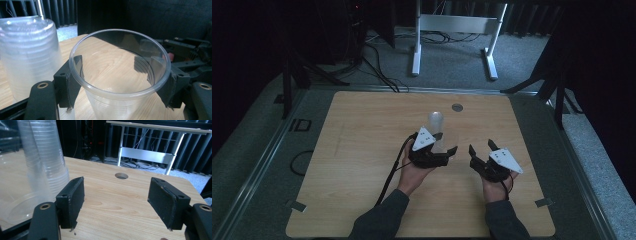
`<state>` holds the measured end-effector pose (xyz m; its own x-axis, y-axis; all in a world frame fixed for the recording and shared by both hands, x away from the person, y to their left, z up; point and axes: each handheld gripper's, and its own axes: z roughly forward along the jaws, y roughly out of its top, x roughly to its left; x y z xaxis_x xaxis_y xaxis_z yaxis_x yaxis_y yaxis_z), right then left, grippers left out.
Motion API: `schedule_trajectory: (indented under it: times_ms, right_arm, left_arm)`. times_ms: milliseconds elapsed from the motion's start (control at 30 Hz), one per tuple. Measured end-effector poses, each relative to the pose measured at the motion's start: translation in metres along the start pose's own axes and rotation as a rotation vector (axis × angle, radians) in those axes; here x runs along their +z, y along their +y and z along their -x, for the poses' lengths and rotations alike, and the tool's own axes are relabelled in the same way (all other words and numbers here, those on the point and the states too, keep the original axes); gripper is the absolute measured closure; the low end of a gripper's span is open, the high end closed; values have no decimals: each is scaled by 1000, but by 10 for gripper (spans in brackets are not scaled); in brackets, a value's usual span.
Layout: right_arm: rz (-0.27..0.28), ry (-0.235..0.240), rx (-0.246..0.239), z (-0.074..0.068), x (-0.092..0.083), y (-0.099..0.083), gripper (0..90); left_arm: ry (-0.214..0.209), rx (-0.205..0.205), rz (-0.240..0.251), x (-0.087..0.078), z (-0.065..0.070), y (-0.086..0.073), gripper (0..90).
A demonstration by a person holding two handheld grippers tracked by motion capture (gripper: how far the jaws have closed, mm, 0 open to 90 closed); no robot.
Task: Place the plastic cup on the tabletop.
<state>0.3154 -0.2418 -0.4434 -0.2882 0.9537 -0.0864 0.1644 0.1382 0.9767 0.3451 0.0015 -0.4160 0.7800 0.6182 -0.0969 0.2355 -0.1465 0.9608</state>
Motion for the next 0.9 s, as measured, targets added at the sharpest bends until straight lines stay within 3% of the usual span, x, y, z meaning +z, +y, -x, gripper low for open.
schedule_trajectory:
  times_ms: [900]
  right_arm:
    - [2,-1,2,1,0,0,292]
  left_arm:
    - [34,-18,-81,7,-12,-49,290]
